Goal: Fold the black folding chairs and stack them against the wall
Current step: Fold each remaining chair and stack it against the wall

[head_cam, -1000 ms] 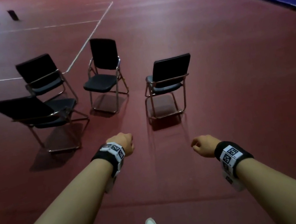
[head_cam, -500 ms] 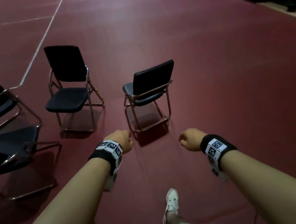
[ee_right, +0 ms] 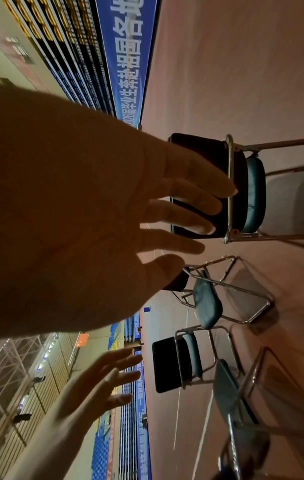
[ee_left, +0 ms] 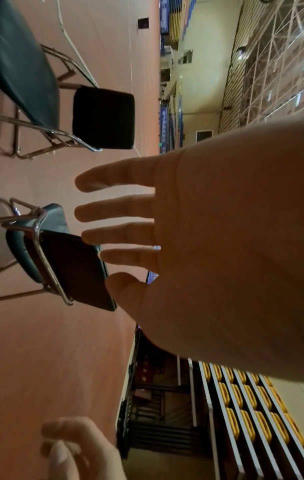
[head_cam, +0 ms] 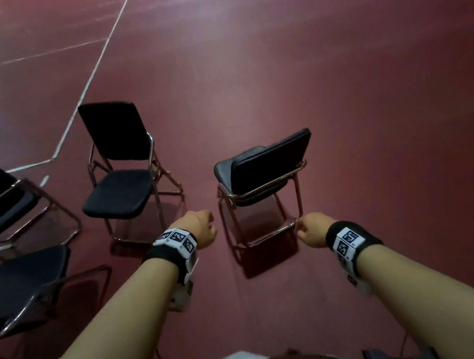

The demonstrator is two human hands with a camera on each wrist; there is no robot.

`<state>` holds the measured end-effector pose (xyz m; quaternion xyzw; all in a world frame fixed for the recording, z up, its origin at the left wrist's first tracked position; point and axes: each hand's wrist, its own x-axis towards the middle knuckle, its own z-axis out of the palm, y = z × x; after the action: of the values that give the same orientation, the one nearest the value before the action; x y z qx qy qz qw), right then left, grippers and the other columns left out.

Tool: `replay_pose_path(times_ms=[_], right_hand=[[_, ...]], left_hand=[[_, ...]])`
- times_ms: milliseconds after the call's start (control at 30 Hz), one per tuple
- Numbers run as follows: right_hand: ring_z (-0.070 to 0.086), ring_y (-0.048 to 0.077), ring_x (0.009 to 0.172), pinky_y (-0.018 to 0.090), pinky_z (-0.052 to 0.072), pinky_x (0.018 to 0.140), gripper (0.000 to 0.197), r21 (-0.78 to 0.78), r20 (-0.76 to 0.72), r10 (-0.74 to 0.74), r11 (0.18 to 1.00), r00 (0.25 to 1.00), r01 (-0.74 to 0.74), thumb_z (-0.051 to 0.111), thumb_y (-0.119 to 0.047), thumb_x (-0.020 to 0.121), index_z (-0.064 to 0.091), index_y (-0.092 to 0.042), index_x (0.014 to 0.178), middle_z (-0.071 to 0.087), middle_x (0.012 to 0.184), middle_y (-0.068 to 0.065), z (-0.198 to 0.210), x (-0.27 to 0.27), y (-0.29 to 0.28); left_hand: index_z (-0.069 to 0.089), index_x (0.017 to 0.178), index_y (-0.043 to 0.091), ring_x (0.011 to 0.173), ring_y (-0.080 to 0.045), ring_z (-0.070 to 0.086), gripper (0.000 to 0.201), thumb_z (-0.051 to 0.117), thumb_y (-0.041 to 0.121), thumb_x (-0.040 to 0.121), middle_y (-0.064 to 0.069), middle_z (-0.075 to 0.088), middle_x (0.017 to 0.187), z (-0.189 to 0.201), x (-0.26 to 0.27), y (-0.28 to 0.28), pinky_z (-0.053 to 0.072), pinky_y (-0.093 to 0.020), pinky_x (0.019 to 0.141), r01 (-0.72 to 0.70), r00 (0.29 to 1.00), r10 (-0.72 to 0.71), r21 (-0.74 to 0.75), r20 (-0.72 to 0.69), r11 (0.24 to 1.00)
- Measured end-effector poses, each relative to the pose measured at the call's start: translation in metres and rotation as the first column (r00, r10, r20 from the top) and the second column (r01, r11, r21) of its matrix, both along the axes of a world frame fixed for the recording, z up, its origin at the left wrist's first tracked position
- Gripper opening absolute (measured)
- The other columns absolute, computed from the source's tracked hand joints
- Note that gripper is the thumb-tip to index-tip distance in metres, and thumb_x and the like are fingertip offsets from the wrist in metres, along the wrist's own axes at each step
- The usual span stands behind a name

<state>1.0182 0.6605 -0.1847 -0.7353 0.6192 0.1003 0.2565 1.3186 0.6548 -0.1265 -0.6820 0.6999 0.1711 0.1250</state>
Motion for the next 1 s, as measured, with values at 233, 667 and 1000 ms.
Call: replay_pose_path(times_ms=[233, 667, 1000], right_hand=[[0.064, 0.031, 0.111, 0.033, 0.05, 0.092, 0.031, 0.024, 0.029, 0.003, 1.0, 1.0, -0.004, 0.047, -0.02, 0.097, 0.071, -0.011, 0.115, 0.07, 0.119, 0.012, -0.012, -0.001, -0.122], [0.057, 0.035, 0.121, 0.042, 0.047, 0.102, 0.042, 0.113, -0.018, -0.267, 0.957, 0.964, 0.267, 0.05, -0.025, 0.097, 0.054, -0.007, 0.135, 0.058, 0.133, 0.018, -0.047, 0.009, -0.292], [0.064, 0.038, 0.11, 0.036, 0.051, 0.087, 0.038, 0.168, -0.135, -0.5, 0.839, 0.855, 0.517, 0.051, -0.026, 0.095, 0.058, 0.0, 0.122, 0.064, 0.122, 0.022, -0.063, 0.06, -0.422]], left_hand=[[0.058, 0.129, 0.022, 0.108, -0.033, 0.065, 0.043, 0.047, 0.039, 0.092, -0.01, 0.066, 0.124, -0.019, 0.002, -0.118, 0.054, -0.042, 0.095, -0.028, 1.0, 0.028, 0.022, -0.001, 0.999], [0.05, 0.132, 0.012, 0.118, -0.033, 0.058, 0.056, 0.058, 0.049, 0.091, -0.013, 0.059, 0.13, -0.099, -0.041, -0.356, 0.049, -0.041, 0.098, 0.295, 0.951, -0.284, 0.08, -0.122, 0.952], [0.052, 0.127, 0.021, 0.108, -0.031, 0.063, 0.068, 0.058, 0.07, 0.081, -0.009, 0.063, 0.12, -0.157, -0.038, -0.478, 0.054, -0.042, 0.087, 0.566, 0.824, -0.544, 0.288, -0.16, 0.772]])
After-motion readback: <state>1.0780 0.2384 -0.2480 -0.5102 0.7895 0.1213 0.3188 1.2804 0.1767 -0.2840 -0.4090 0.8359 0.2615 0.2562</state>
